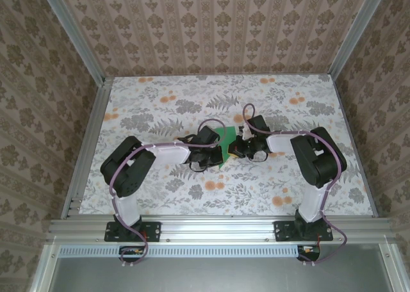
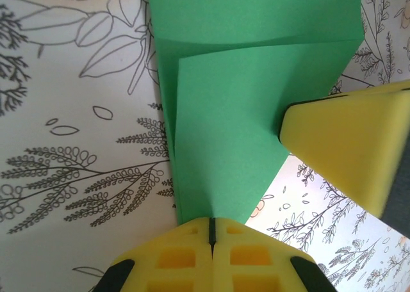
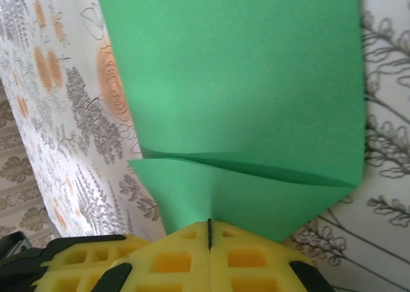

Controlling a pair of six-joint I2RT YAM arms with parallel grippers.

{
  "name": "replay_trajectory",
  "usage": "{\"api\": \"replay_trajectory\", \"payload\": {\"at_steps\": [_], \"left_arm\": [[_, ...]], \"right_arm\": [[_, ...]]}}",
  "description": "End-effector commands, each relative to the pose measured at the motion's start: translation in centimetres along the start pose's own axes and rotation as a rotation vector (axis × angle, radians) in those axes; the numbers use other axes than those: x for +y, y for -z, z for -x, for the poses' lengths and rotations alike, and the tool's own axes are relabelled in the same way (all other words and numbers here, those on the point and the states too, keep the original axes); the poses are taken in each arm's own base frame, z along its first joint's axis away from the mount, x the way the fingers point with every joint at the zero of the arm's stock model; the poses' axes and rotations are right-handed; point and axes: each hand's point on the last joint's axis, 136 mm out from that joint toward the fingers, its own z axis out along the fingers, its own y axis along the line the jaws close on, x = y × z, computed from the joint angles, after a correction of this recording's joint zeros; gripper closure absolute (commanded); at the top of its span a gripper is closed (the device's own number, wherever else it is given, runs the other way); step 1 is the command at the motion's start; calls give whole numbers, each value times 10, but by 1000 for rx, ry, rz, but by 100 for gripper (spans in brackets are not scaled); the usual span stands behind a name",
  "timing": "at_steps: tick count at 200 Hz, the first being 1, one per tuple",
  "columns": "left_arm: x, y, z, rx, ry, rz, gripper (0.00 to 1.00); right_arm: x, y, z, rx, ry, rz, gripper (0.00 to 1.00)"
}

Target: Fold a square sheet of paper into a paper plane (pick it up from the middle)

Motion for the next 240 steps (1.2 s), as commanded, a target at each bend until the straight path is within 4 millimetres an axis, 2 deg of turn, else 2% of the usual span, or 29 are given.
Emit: {"api": "replay_trajectory", "payload": {"at_steps": [1, 108, 129, 149, 179, 193, 240], "left_arm": [[19, -6, -10, 45, 32, 67, 100], [18, -6, -9, 51, 29, 71, 100], [10, -4, -4, 36, 22, 40, 100], [-6, 0, 3, 11, 3, -25, 100], [-23, 3, 9, -15, -30, -107, 98], [-19, 1, 8, -9, -31, -95, 97], [12, -12, -10, 60, 20, 12, 100]], "right_arm": [[23, 10, -3, 2, 66, 70, 94], [-3, -12, -32, 128, 68, -20, 94], [-10, -14, -35, 141, 71, -56, 95], [-16, -16, -35, 148, 66, -84, 94], [-18, -17, -34, 147, 66, -91, 94], [-17, -16, -33, 144, 68, -91, 94], [-15, -16, -30, 137, 71, -90, 94]]}}
